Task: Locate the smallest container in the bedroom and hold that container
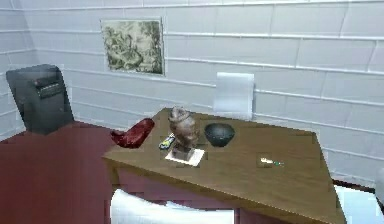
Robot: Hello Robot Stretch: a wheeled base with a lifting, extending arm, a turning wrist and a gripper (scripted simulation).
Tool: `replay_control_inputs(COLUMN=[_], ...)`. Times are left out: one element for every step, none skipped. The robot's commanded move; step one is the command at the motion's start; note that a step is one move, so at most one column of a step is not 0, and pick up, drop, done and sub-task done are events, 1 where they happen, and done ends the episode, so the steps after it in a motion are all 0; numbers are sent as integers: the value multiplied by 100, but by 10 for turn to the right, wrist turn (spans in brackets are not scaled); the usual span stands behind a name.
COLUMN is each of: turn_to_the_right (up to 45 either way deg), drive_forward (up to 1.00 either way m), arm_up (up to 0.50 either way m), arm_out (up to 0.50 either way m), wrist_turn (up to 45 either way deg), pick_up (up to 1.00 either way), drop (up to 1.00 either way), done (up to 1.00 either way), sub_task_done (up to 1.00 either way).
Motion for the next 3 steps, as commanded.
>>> replay_control_inputs(turn_to_the_right=[450, 450, 450], drive_forward=[0, 0, 0], arm_up=[0, 0, 0], arm_out=[0, 0, 0], wrist_turn=[0, 0, 0], pick_up=[0, 0, 0], drop=[0, 0, 0], done=[0, 0, 0], sub_task_done=[0, 0, 0])
